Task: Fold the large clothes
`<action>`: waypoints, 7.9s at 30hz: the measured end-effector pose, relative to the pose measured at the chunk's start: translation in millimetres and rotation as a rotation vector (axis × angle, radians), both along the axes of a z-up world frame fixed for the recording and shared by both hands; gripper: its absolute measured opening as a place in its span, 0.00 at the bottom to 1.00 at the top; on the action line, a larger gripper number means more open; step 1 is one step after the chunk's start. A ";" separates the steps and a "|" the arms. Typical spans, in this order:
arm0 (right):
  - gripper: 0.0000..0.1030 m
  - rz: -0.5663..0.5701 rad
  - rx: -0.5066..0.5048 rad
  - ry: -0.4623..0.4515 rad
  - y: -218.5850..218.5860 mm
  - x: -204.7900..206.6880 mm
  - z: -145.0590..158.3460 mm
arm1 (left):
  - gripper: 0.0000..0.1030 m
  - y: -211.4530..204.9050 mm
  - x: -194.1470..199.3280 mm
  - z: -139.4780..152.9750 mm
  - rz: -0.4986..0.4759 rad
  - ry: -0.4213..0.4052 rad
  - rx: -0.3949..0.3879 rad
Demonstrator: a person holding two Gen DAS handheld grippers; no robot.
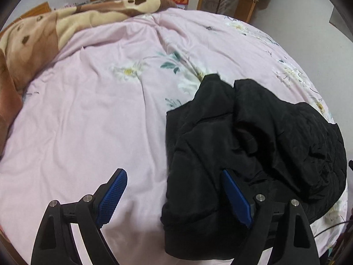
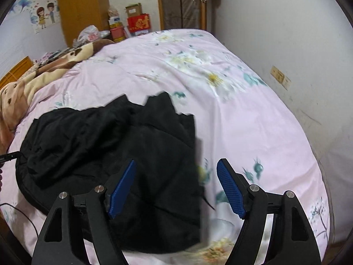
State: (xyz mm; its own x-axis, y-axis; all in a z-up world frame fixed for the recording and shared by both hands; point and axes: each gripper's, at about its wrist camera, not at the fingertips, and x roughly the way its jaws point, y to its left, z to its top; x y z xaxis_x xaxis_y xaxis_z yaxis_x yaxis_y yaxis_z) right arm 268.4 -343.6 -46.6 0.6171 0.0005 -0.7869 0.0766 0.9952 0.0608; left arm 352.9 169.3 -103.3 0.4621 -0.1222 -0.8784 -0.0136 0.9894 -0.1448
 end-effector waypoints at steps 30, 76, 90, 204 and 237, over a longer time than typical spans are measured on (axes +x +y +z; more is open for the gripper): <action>0.81 0.168 0.551 0.270 -39.7 58.8 -88.1 | 0.98 -22.8 57.6 -83.4 -0.163 0.248 -0.330; 0.37 0.362 0.307 0.165 53.6 36.5 -52.7 | 0.32 -49.5 71.8 -29.9 -0.237 0.136 -0.207; 0.33 0.408 0.336 -0.018 106.6 12.9 -19.7 | 0.29 11.4 8.6 24.7 -0.194 -0.002 -0.178; 0.73 0.208 -0.039 -0.204 343.9 -168.5 76.1 | 0.80 12.7 -280.6 129.4 0.200 -0.265 0.118; 0.73 0.233 -0.043 -0.201 353.0 -175.1 72.2 | 0.80 9.5 -285.9 125.4 0.217 -0.269 0.140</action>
